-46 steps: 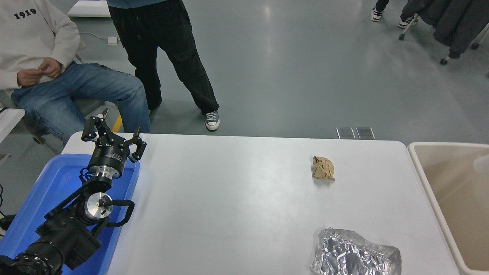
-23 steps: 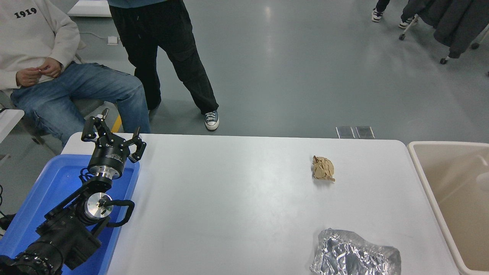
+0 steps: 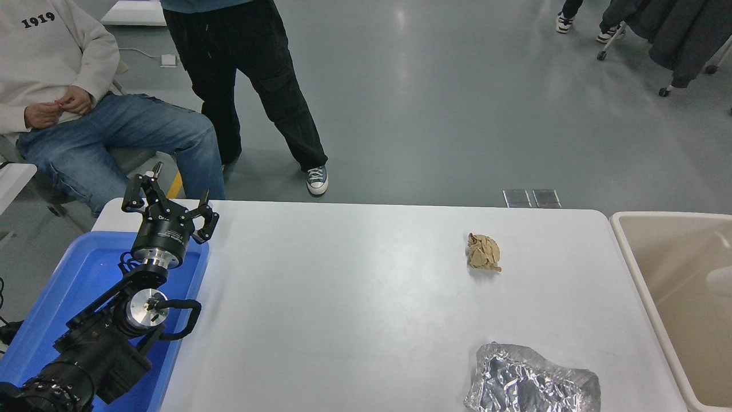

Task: Dispose of the paper cup in the dustbin

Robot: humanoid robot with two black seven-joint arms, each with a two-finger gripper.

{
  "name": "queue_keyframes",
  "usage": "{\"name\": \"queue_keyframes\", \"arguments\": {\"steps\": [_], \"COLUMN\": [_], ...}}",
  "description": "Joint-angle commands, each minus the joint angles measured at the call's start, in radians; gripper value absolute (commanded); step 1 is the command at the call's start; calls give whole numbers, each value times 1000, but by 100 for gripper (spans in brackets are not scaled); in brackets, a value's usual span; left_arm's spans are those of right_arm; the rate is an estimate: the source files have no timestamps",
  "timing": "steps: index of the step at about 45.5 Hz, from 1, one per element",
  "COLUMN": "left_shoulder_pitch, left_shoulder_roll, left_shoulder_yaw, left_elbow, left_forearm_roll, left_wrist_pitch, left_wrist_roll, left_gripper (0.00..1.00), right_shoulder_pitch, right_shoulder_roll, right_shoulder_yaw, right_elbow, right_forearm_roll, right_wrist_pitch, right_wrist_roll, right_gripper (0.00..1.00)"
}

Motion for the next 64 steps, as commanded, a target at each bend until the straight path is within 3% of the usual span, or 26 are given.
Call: {"name": "queue_keyframes", "arguments": {"steps": [1,3,6,9,13,15,16,30,64], "left_shoulder_pitch": [0,0,0,0,0,0,0,0,0], "left_shoulder_roll": [0,0,0,0,0,0,0,0,0], "left_shoulder_yaw": [0,0,0,0,0,0,0,0,0], "left_elbow": [0,0,0,0,0,0,0,0,0], "left_forearm_roll": [0,0,0,0,0,0,0,0,0], "left_wrist_pitch": [0,0,0,0,0,0,0,0,0], "left_wrist_roll": [0,0,0,0,0,0,0,0,0], "left_gripper": [100,100,100,100,100,100,100,100,100], "right_shoulder_pitch": [-11,-9,-9,-9,-11,-9,-9,70,101], "right_shoulder_roll": [4,3,3,1,1,1,0,-11,-5], "right_shoulder_yaw": [10,13,29,65,105,118,122,139,197], "right_elbow": [-5,-5,-5,-5,-4,-4,-4,-7,-27], "right_forearm_roll": [2,2,2,4,2,2,2,2,11], "right_wrist_pitch": [0,3,9,12,12,12,12,6,30], "right_wrist_roll": [-5,-5,-5,-7,-5,-5,-5,-4,-2], "right_gripper": [0,2,39,66,82,97,100,99,100]}}
